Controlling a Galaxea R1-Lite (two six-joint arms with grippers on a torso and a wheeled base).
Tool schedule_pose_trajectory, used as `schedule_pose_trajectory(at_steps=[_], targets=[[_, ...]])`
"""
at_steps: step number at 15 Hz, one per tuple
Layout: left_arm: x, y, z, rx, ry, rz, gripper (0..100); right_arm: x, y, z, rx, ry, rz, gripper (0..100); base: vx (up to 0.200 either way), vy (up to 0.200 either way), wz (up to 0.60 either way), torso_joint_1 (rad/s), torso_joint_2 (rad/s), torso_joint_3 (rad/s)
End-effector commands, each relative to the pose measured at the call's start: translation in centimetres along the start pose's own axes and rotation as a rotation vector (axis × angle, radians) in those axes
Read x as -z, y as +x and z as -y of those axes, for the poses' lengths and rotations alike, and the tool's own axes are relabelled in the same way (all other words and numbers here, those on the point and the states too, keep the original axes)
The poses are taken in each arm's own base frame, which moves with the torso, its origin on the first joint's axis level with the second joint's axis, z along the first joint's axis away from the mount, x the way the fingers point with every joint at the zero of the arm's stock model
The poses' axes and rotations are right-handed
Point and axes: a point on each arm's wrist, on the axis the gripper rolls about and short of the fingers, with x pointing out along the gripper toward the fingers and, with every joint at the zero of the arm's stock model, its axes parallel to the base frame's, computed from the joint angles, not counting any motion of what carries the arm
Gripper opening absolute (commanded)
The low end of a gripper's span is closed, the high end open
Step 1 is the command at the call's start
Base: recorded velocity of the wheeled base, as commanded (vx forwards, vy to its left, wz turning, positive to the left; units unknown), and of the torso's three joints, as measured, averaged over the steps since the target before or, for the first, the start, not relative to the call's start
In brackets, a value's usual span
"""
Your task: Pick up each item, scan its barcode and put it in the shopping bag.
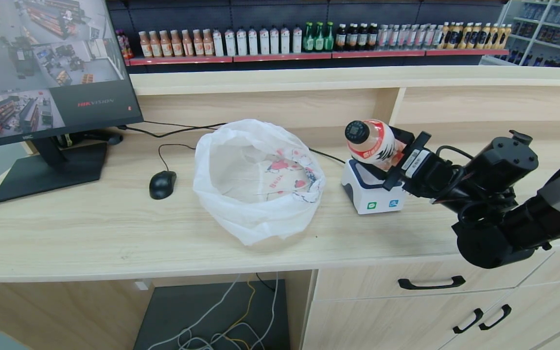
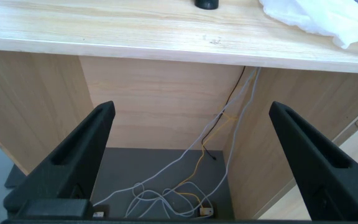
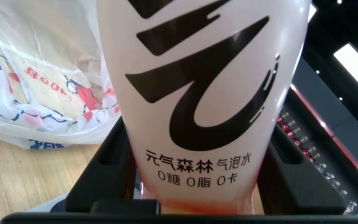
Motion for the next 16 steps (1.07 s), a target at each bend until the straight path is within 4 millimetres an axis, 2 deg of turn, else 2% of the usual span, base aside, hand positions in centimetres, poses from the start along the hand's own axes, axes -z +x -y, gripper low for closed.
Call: schedule_pose_trajectory(at_steps=[1, 5, 9, 12, 16], targets=[[0.0, 0.0, 0.0, -0.001, 0.0, 0.0, 100, 0.0, 0.0, 0.1, 0.003, 0.0, 0.002, 0, 0.0, 0.0, 0.0, 0.0, 0.0, 0.0], [0.0, 0.0, 0.0, -0.001, 0.0, 0.0, 100, -0.4, 0.1, 0.4, 0.012, 0.002, 0.004, 0, 0.0, 0.0, 0.0, 0.0, 0.0, 0.0], [0.0, 0.0, 0.0, -0.001, 0.0, 0.0, 100, -2.1, -0.5, 1.1, 0.042, 0.034, -0.011, 0, 0.0, 0.0, 0.0, 0.0, 0.0, 0.0], [0.0, 0.0, 0.0, -0.001, 0.0, 0.0, 100, -4.9, 0.2, 1.9, 0.126, 0.15, -0.009, 0, 0.0, 0.0, 0.0, 0.0, 0.0, 0.0], [0.0, 0.0, 0.0, -0.001, 0.0, 0.0, 100, -7.4, -1.9, 2.7, 0.269, 0.344, -0.116, 0, 0.0, 0.0, 0.0, 0.0, 0.0, 0.0]])
